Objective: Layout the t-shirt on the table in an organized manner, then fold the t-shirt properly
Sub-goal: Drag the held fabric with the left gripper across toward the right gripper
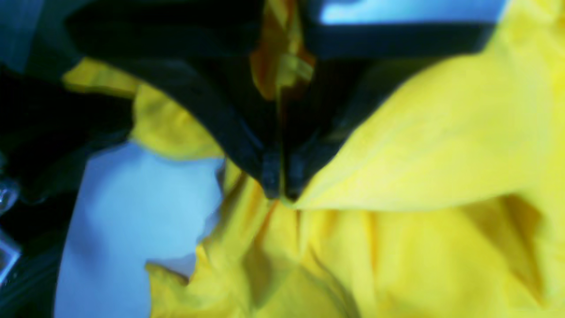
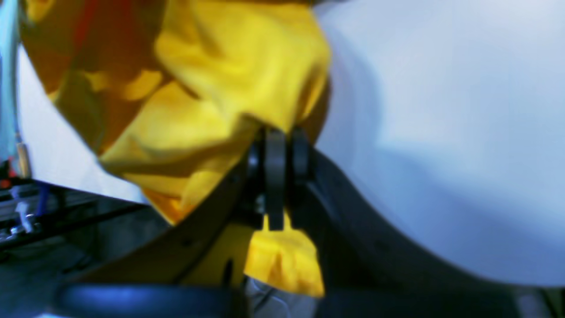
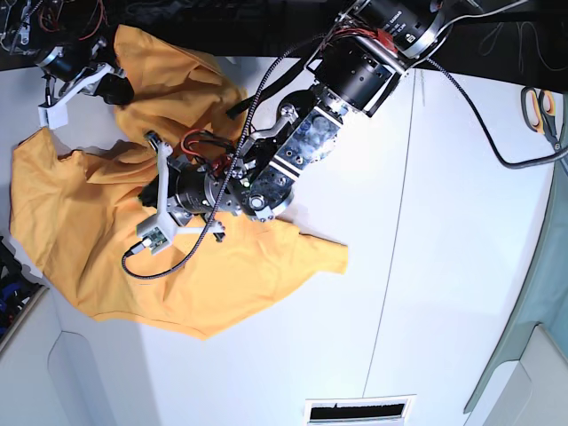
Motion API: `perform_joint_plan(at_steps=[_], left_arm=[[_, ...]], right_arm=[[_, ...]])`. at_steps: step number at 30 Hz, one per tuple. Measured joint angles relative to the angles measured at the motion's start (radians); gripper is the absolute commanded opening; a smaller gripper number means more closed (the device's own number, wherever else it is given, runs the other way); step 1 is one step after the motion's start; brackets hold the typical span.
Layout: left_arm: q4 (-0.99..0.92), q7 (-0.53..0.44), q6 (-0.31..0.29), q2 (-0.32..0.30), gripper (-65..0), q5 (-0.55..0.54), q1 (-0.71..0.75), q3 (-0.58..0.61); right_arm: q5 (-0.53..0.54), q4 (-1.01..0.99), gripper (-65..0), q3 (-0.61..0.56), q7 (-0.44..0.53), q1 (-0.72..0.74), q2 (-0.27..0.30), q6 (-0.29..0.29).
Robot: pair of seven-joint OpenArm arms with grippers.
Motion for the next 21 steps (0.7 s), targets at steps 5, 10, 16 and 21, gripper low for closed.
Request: perform_joint_plan(at_steps=[5, 10, 16, 21], left_arm=[[-0.096, 0.034, 0.003, -0.005, -33.5, 0.029, 0.010, 0.040], [0.010, 0.148, -0.048, -0.010, -33.6, -0.051, 0.004, -0.025], [0.227, 0.302, -0.140, -0.005, -33.6, -0.235, -0.001, -0.113], [0.267, 0.309, -0.144, -0.040, -33.6, -0.287, 0.004, -0.130]], right_arm=[[-0.005, 0.000, -65.0, -0.001, -0.005, 0.002, -0.012, 0.000], [0.004, 0.011, -41.3, 0.000, 0.011, 0.032, -0.006, -0.001], [-0.024, 0.154, -41.2, 0.001, 0.003, 0.019, -0.006, -0.001], [-0.015, 0.280, -41.2, 0.001, -0.005, 0.026, -0.006, 0.000]])
